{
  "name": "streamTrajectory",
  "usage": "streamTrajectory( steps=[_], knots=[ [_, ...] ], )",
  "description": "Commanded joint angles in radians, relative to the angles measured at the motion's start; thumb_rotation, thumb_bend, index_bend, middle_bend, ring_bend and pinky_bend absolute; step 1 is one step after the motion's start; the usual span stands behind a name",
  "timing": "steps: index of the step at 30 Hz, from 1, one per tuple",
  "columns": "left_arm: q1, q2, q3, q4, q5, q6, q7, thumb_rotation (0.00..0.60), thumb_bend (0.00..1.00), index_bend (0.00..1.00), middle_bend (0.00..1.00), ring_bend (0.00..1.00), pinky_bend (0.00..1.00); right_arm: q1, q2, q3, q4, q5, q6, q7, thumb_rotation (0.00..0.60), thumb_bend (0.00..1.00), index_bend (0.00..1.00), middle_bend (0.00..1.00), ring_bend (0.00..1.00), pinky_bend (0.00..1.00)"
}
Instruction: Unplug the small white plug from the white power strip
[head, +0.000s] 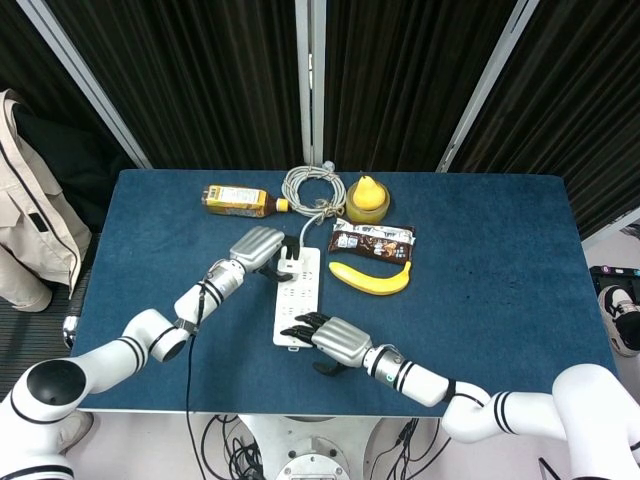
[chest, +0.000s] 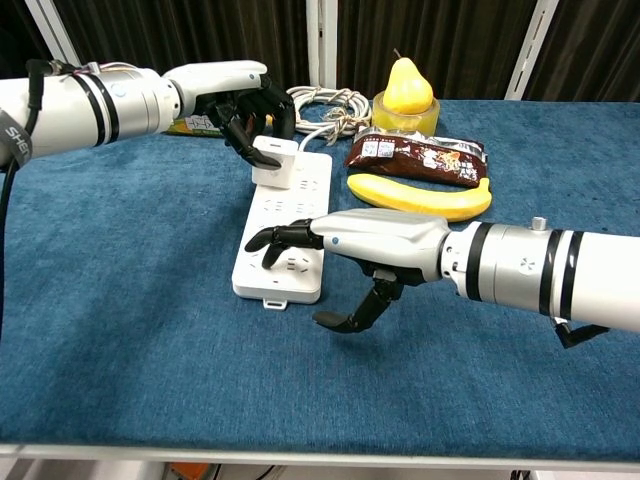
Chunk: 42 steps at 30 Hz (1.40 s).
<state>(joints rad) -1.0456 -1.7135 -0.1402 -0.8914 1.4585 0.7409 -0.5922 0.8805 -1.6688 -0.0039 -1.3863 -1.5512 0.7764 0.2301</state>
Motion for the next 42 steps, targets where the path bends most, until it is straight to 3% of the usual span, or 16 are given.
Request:
streamTrajectory(
  steps=[1,21,33,36,42],
  knots=[
    [0.002,-0.013,0.003,0.021,0.006,0.013,-0.011,0.600,0.45,0.69,0.73,0.62,0.73,0.000,0.000,0.000,0.001,0.001,-0.001,0.003,0.600,0.36,0.09,0.17,0.01,0.13],
    [0.042,-0.023,0.027,0.062,0.030,0.093,-0.099,0.600,0.50,0.72,0.76,0.65,0.75,-0.005,0.003,0.000,-0.004,0.017,-0.006,-0.003,0.600,0.37,0.08,0.17,0.01,0.13],
    [0.098,0.000,-0.008,0.058,0.014,0.229,-0.109,0.600,0.49,0.70,0.74,0.63,0.74,-0.011,0.011,0.005,-0.015,0.010,0.014,0.001,0.600,0.37,0.07,0.16,0.01,0.13],
    [0.126,0.019,-0.004,0.042,-0.004,0.233,-0.069,0.600,0.49,0.66,0.70,0.58,0.67,-0.018,0.020,0.006,-0.023,-0.008,0.046,0.002,0.600,0.37,0.06,0.16,0.01,0.13],
    [0.174,0.038,0.018,0.023,-0.033,0.225,0.102,0.600,0.47,0.44,0.52,0.37,0.43,-0.051,0.080,0.006,-0.073,-0.045,0.139,-0.028,0.600,0.37,0.06,0.16,0.01,0.13]
  ],
)
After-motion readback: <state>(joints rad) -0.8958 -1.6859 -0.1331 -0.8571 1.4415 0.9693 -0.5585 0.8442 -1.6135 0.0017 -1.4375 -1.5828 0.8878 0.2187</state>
